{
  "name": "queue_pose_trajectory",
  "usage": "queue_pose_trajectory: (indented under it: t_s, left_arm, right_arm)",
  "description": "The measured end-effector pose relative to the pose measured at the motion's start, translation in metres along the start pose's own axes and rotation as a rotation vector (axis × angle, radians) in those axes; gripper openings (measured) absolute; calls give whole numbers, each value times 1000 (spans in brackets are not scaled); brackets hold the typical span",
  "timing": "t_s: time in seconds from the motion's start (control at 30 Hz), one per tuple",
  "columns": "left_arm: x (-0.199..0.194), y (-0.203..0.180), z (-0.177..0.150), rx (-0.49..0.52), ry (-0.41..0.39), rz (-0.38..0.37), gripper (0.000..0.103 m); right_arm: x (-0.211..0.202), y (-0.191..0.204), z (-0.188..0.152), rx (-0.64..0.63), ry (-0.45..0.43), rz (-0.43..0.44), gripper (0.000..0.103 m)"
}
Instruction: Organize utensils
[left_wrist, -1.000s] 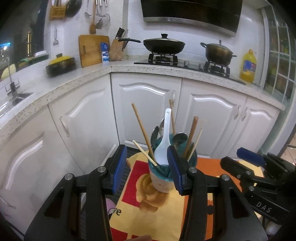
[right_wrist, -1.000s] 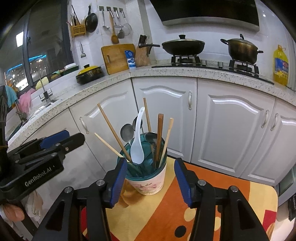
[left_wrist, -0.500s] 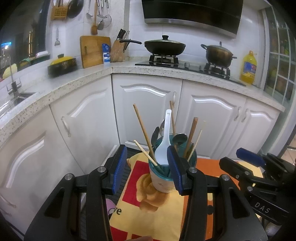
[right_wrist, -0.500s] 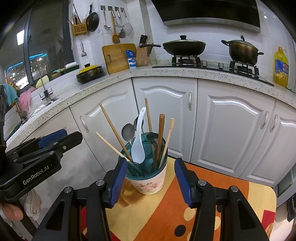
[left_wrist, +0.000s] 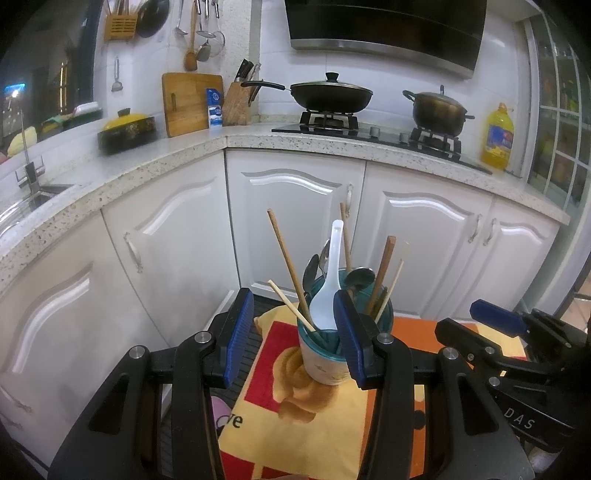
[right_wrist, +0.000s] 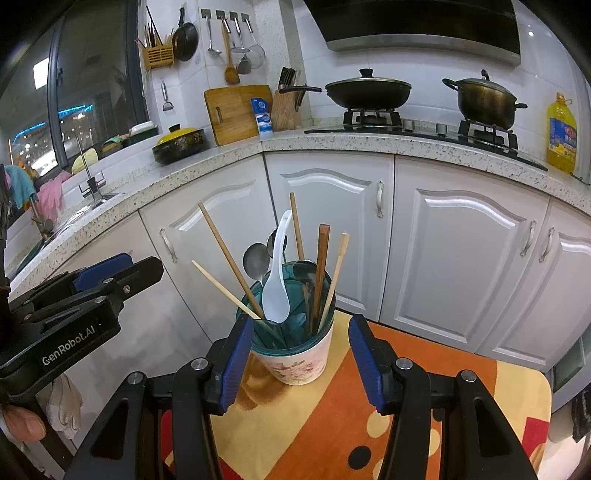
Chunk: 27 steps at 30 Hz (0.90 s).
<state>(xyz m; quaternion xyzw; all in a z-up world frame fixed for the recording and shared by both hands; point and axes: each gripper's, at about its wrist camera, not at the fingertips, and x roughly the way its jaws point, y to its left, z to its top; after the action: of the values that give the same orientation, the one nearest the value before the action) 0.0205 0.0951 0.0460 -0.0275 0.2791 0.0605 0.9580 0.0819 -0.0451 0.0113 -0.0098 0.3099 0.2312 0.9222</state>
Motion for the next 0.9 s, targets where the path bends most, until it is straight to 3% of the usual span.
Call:
queue_pose_trajectory:
  t_s: [0.9]
  left_arm:
    - [1,-1,0,5,-2,2,44]
  right_arm:
    - [3,3,2,-14,14,3,52]
